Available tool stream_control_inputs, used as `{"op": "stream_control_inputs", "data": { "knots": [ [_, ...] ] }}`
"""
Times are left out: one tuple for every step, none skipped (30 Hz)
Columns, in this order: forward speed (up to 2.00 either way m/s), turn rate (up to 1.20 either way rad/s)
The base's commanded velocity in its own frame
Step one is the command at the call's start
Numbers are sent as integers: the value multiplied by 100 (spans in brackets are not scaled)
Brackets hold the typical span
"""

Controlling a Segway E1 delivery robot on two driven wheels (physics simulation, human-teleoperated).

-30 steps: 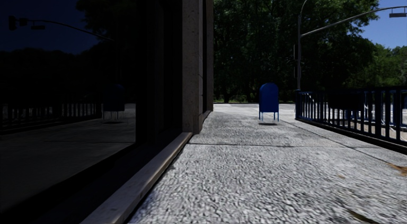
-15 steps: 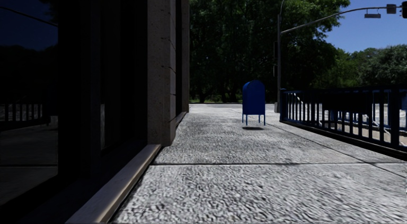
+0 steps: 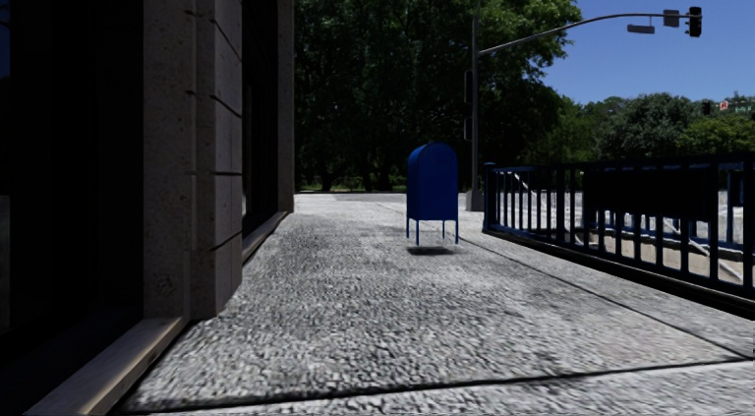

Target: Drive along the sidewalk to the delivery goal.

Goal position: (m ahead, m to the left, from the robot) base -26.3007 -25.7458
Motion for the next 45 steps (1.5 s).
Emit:
{"op": "stream_control_inputs", "data": {
  "knots": [
    [200, 8],
    [200, 19],
    [200, 27],
    [200, 27],
    [200, 30],
    [200, 31],
    [200, 31],
    [200, 31],
    [200, 31],
    [200, 31],
    [200, 31],
    [200, 31],
    [200, 31],
    [200, 31],
    [200, 31],
    [200, 31],
    [200, 31],
    [200, 31],
    [200, 31],
    [200, 31],
    [200, 31],
    [200, 29],
    [200, 26],
    [200, 26],
    [200, 0],
    [200, 0],
    [200, 0],
    [200, 0],
    [200, 0],
    [200, 0],
    [200, 0],
    [200, 0],
    [200, 0],
    [200, 0],
    [200, 0],
    [200, 0],
    [200, 0],
    [200, 0],
    [200, 0],
    [200, 0],
    [200, 0],
    [200, 0],
    [200, 0],
    [200, 0],
    [200, 0]
  ]
}}
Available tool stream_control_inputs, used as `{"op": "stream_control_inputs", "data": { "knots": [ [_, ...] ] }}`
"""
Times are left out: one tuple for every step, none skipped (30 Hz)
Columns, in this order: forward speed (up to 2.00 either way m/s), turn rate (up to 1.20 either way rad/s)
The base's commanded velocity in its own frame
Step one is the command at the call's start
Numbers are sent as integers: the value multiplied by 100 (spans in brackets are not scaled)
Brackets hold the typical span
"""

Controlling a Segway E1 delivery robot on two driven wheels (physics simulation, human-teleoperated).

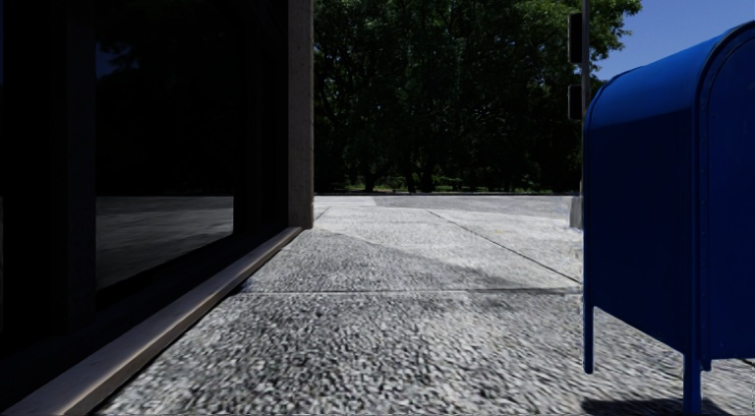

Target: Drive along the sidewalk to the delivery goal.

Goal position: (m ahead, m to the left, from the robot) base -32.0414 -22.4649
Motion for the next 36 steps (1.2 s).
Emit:
{"op": "stream_control_inputs", "data": {
  "knots": [
    [200, 0],
    [200, 0],
    [200, 0],
    [200, 0],
    [200, 0],
    [200, 0],
    [200, 0],
    [200, 0],
    [200, 0],
    [200, 0],
    [200, 0],
    [200, 0],
    [200, 0],
    [200, -46],
    [200, -56],
    [200, -74],
    [200, -74],
    [200, -86],
    [200, -90],
    [200, -91],
    [200, -91],
    [200, -91],
    [200, -92],
    [200, -92],
    [200, -92],
    [200, -92],
    [200, -92],
    [200, -92],
    [200, -92],
    [200, -92],
    [200, -92],
    [200, -92],
    [200, -92],
    [200, -92],
    [200, -92],
    [200, -92]
  ]
}}
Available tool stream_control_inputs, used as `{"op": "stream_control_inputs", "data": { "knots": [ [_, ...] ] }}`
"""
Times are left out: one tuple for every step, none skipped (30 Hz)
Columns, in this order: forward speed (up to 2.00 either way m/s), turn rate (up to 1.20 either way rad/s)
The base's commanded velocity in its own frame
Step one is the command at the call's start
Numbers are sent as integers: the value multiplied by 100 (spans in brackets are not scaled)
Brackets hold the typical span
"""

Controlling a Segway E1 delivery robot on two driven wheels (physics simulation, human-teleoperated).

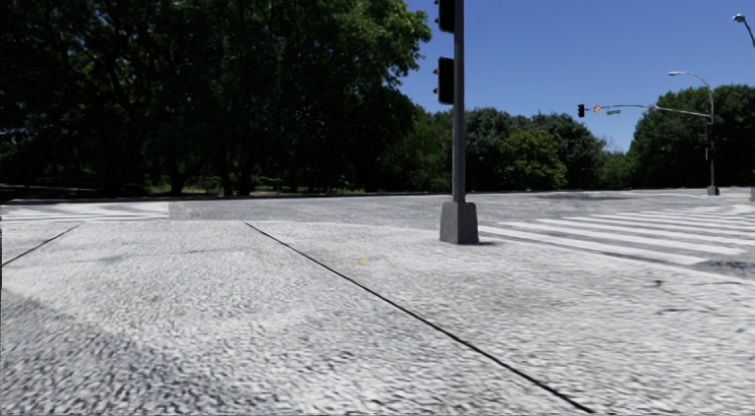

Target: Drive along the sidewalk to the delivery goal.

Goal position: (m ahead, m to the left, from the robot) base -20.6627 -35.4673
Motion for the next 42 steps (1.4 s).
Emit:
{"op": "stream_control_inputs", "data": {
  "knots": [
    [200, -92],
    [200, -92],
    [200, -92],
    [200, -92],
    [200, -92],
    [200, -92],
    [200, -92],
    [200, -88],
    [200, -84],
    [200, -81],
    [200, -81],
    [200, -78],
    [200, -71],
    [200, -59],
    [200, -59],
    [200, -46],
    [200, -34],
    [200, -31],
    [200, -30],
    [200, -30],
    [200, -29],
    [200, -26],
    [200, -22],
    [200, -17],
    [200, -7],
    [200, -7],
    [200, 0],
    [200, 0],
    [200, 0],
    [200, 0],
    [200, 0],
    [200, -7],
    [200, -16],
    [200, -19],
    [200, -19],
    [200, -19],
    [200, -25],
    [200, -32],
    [200, -36],
    [200, -36],
    [200, -38],
    [200, -38]
  ]
}}
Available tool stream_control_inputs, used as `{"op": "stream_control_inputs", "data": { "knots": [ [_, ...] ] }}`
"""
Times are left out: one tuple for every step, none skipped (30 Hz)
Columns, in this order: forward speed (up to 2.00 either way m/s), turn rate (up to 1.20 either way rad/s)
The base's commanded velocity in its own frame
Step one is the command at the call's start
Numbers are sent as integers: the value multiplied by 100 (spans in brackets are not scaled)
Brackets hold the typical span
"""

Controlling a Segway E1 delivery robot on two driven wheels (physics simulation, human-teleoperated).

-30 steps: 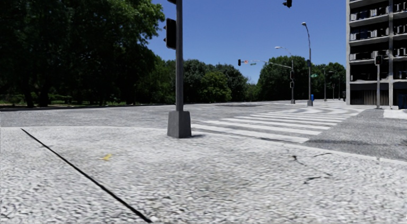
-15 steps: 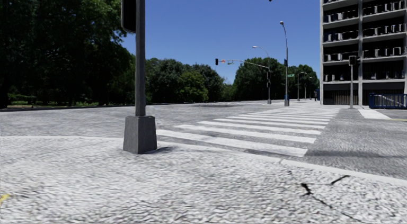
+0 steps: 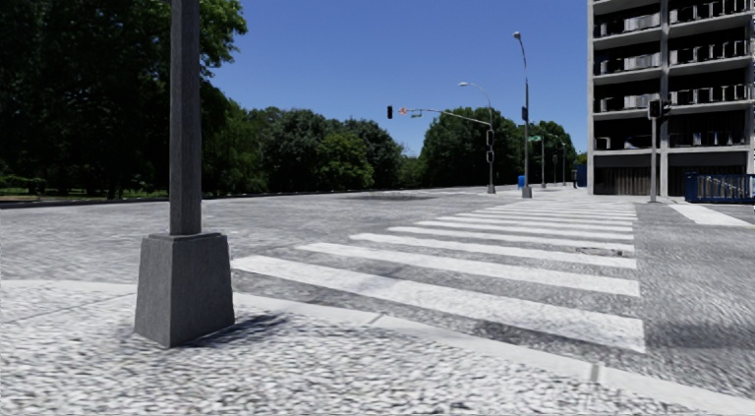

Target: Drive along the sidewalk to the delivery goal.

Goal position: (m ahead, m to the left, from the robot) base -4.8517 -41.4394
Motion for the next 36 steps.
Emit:
{"op": "stream_control_inputs", "data": {
  "knots": [
    [200, -38],
    [200, -38],
    [200, -38],
    [200, -38],
    [200, -39],
    [200, -46],
    [200, -49],
    [200, -49],
    [200, -50],
    [200, -50],
    [200, -53],
    [199, -55],
    [199, -55],
    [194, -56],
    [190, -56],
    [189, -56],
    [186, -56],
    [186, -56],
    [182, -56],
    [178, -56],
    [177, -56],
    [176, -56],
    [176, -56],
    [175, -56],
    [173, -56],
    [168, -56],
    [168, -56],
    [166, -56],
    [166, -56],
    [165, -54],
    [165, -52],
    [165, -52],
    [165, -46],
    [165, -37],
    [164, -29],
    [164, -23]
  ]
}}
